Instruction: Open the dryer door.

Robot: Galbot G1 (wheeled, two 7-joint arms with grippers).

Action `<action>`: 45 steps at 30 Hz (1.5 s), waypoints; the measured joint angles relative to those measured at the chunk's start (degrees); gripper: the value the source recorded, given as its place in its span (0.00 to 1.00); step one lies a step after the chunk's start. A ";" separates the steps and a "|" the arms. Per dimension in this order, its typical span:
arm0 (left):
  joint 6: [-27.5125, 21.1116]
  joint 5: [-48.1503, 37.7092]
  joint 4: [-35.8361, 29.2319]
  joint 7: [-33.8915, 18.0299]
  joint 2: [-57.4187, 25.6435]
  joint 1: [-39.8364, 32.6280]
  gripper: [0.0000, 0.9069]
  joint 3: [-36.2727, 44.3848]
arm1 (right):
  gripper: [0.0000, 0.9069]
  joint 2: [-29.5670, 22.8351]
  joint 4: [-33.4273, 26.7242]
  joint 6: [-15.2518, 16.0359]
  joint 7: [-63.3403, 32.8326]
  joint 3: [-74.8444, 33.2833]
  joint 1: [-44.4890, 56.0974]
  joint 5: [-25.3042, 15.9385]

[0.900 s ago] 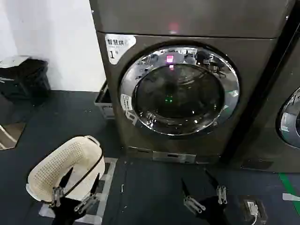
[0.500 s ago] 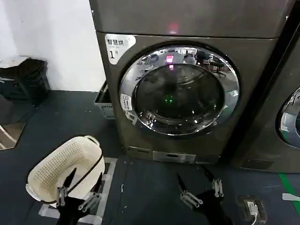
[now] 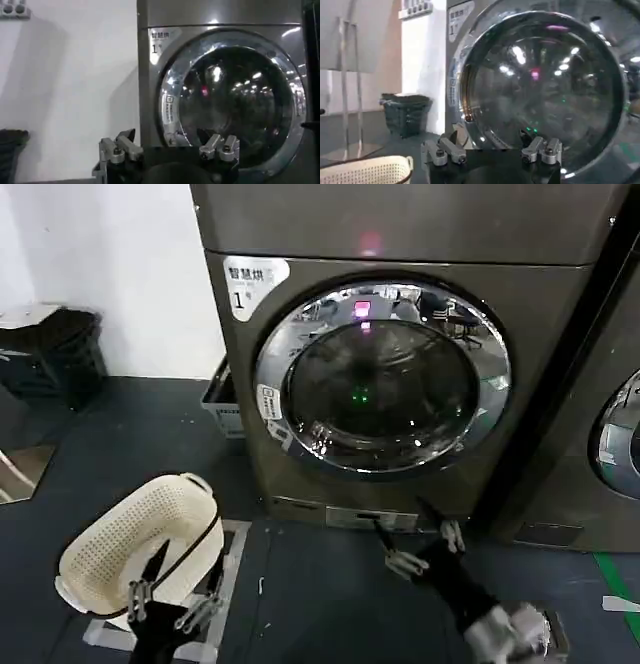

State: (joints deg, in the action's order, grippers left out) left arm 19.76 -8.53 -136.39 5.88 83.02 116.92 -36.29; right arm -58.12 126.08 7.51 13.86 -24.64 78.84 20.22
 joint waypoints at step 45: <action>-0.20 1.69 -1.23 0.76 0.69 0.31 1.00 2.03 | 1.00 -7.30 -35.20 2.93 11.13 30.63 -51.38 8.84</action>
State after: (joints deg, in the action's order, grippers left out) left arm 19.56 -6.84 -137.62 6.64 83.71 117.23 -34.26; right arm -65.42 90.88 10.45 25.00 6.00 27.46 29.07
